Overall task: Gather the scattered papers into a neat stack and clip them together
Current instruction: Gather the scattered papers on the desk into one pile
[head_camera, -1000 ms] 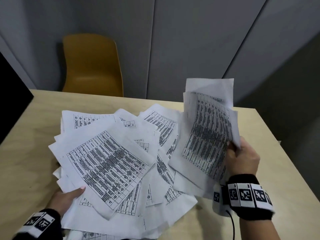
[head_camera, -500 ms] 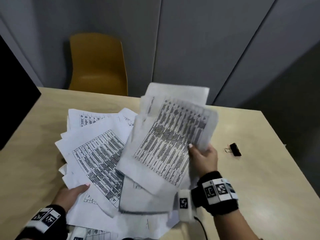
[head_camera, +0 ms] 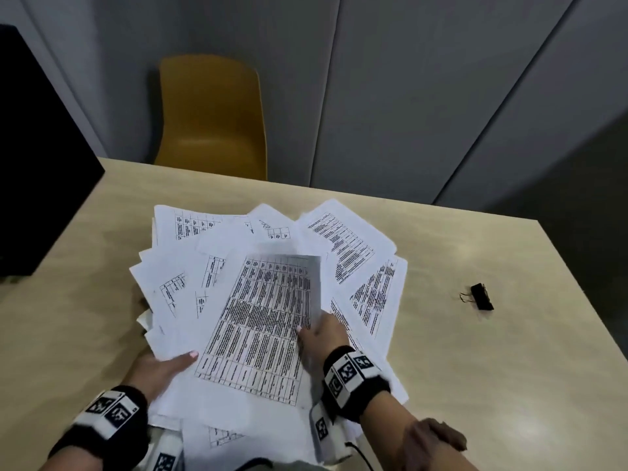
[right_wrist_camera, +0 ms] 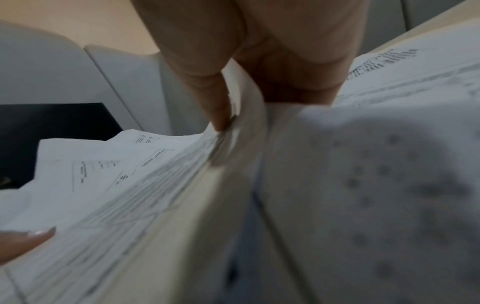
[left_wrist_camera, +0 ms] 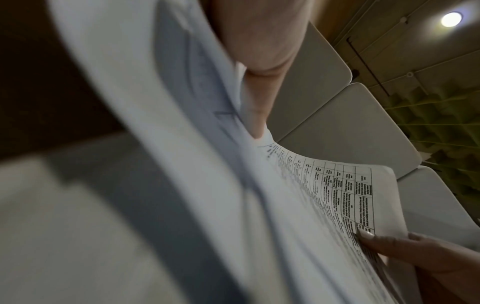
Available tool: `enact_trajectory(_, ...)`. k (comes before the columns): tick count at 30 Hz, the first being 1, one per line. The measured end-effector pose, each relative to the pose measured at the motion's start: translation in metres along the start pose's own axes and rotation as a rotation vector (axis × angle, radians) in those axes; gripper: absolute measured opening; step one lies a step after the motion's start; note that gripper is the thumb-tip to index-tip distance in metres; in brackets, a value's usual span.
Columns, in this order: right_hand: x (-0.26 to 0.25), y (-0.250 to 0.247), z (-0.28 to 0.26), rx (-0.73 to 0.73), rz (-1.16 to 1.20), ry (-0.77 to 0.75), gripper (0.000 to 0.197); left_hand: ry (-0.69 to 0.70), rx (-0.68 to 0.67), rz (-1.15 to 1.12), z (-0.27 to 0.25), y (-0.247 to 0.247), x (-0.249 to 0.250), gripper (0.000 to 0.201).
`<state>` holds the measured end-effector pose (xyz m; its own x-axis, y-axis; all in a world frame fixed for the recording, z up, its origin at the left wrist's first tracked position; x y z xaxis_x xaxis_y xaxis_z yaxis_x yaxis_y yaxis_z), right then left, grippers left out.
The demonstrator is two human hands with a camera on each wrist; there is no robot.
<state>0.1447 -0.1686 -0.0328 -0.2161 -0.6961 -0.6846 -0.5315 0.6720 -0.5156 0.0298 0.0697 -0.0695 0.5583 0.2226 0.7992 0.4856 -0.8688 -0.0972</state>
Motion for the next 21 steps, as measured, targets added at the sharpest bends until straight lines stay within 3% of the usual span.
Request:
enact_trajectory(2,0.004,-0.004,0.002,0.047,0.113,-0.005,0.025,0.001,0.007,-0.019,-0.001,0.0,0.002,0.037)
enact_trajectory(7,0.03,-0.052,0.024,0.341,0.21,0.097,0.037,-0.007,-0.037,-0.134,-0.006,-0.005,0.004,0.038)
enact_trajectory(12,0.036,-0.082,0.053,0.282,0.064,0.272,0.052,0.043,-0.024,-0.187,-0.01,-0.008,0.005,0.033)
enact_trajectory(17,0.014,-0.07,0.066,0.264,-0.157,0.41,0.094,0.05,-0.023,-0.249,-0.014,-0.005,0.007,0.032)
enact_trajectory(21,0.005,-0.058,0.072,0.295,-0.264,0.407,0.099,0.031,-0.011,-0.289,-0.011,-0.007,0.005,0.033)
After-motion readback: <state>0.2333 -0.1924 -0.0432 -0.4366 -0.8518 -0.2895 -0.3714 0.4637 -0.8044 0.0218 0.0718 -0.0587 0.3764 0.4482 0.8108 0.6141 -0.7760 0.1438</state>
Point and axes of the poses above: each hand's wrist, its own z-axis towards the middle knuckle, its own y-axis out of the palm, x = y × z, the point moved 2 cm from there along z, towards the middle knuckle, and after that the axes turned 8 degrees about -x, right-handed, at the moved point
